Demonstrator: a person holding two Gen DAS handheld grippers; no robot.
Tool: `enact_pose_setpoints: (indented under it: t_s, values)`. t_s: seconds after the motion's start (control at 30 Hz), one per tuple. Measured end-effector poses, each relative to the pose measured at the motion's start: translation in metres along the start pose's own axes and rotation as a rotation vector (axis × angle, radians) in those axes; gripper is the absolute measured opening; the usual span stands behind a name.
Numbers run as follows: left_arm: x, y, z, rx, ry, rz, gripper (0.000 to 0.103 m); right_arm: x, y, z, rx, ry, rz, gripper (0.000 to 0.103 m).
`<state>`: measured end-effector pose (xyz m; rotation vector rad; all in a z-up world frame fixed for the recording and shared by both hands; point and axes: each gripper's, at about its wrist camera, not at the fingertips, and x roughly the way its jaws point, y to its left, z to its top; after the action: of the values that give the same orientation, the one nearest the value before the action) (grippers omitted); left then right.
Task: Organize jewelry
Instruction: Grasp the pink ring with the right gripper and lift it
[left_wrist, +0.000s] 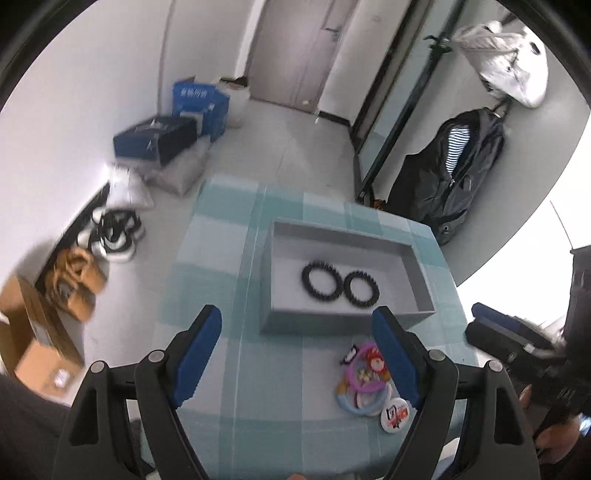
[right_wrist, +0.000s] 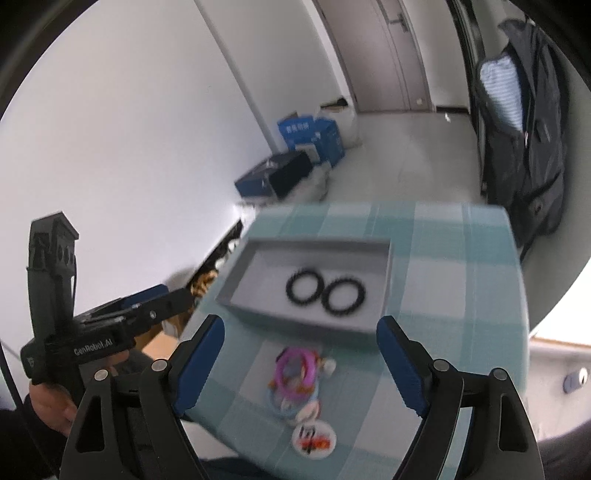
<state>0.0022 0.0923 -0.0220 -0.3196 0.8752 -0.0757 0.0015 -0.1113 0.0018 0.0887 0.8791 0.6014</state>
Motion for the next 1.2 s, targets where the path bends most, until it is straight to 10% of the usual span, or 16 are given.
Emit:
enact_pose_setpoints:
  t_s: [0.33,0.63,1.2]
  values:
    - [0.010,0.000,-0.022,0.000,0.044,0.032,0.080,0.035,0.009,-0.024,-0.041,0.122,-0.008,0.070]
    - [0.020,0.007,-0.031,-0.009,0.098,0.014,0.080,0.066,0.000,-0.037,-0.011,0.211,-0.027,0.034]
    - [0.030,0.007,-0.034,-0.014,0.135,0.008,0.080,0.065,-0.004,-0.037,0.003,0.210,-0.029,0.007]
